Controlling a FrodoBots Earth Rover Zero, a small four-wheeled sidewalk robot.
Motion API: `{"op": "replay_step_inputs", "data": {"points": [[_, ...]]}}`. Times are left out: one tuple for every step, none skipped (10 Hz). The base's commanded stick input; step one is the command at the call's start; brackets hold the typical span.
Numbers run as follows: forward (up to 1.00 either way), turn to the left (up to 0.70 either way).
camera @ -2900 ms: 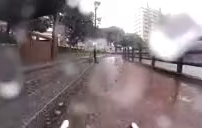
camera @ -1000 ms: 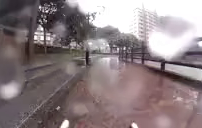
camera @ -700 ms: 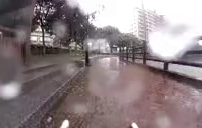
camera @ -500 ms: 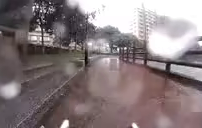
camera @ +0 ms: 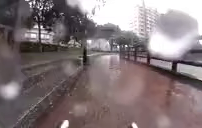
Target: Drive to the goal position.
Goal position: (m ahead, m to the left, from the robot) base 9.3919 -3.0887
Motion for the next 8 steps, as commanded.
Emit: {"op": "replay_step_inputs", "data": {"points": [[0.7,-0.17],[0.7,0.0],[0.7,0.0],[0.7,0.0],[0.7,0.0],[0.7,0.0],[0.7,0.0],[0.7,0.0]]}}
